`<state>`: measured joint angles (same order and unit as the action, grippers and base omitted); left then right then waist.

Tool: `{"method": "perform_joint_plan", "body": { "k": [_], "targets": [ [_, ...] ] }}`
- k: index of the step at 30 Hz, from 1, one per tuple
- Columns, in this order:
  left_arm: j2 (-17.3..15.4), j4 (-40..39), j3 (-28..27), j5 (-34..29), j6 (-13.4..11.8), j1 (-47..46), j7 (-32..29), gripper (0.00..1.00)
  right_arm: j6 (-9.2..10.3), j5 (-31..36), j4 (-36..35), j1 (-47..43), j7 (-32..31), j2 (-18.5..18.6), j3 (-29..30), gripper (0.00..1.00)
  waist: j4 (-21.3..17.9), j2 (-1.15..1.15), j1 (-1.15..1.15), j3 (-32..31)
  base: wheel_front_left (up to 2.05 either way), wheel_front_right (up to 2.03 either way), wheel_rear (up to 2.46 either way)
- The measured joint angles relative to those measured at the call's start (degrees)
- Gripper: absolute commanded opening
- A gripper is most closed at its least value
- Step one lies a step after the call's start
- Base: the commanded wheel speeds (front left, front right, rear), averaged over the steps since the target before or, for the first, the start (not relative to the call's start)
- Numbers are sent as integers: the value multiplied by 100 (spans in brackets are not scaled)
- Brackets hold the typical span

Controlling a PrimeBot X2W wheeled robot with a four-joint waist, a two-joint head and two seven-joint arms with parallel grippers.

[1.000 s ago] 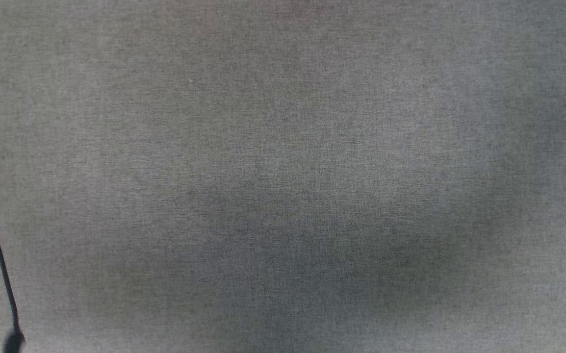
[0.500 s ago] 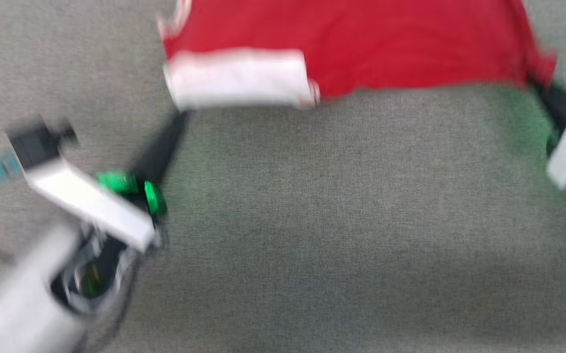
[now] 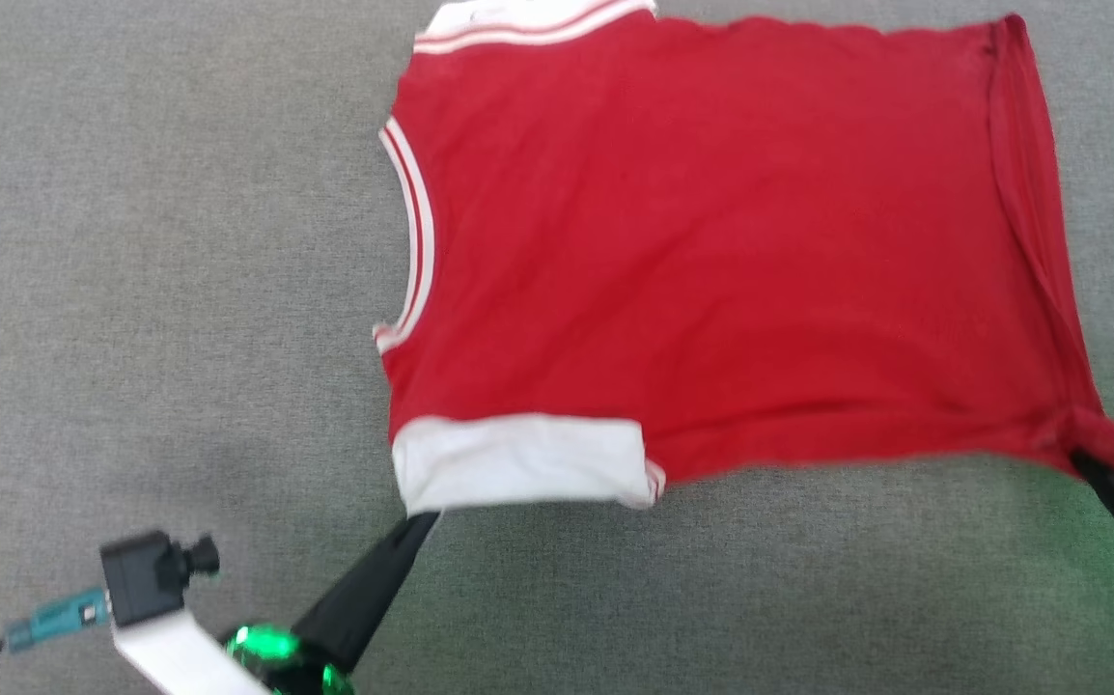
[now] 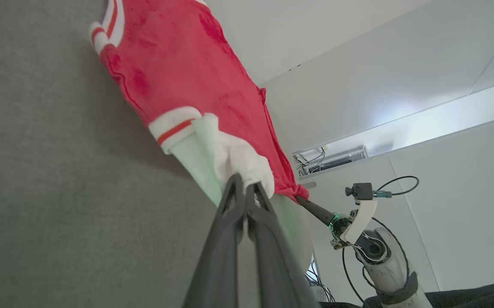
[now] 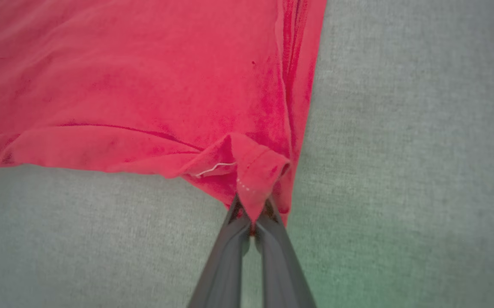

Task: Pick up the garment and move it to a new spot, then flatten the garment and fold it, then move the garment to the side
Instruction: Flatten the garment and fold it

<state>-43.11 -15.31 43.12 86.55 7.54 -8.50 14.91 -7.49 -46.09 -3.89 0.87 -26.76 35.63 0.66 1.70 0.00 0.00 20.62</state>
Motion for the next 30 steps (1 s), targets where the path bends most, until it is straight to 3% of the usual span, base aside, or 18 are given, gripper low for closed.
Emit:
{"method": "perform_joint_plan", "body": {
  "k": [7, 13, 18, 24, 30],
  "targets": [
    [-123, -459, -240, -199, 0, 800, 4, 0, 0, 289, -1154, -1025, -638, -660, 907, 0, -47, 0, 0, -3, 0, 0, 0],
    [-130, -479, -236, -226, 0, 116, -105, 0, 0, 400, -1330, -730, -803, -889, 1073, 0, -71, 0, 0, -7, 0, 0, 0],
    [-74, -142, -305, -47, 0, -755, -413, 0, 0, 445, -1160, -141, -860, -877, 1022, 0, -118, 0, 0, 38, 0, 0, 0],
    [99, 820, -653, 331, 0, -1876, -753, 0, 0, 510, -465, 1085, -791, -848, 731, 0, -249, 0, 0, 161, 0, 0, 0],
    [476, 1759, -810, 519, 0, -2624, -1036, 0, 0, 565, 322, 1962, -635, -837, 350, 0, -301, 0, 0, 334, 0, 0, 0]
  ]
}}
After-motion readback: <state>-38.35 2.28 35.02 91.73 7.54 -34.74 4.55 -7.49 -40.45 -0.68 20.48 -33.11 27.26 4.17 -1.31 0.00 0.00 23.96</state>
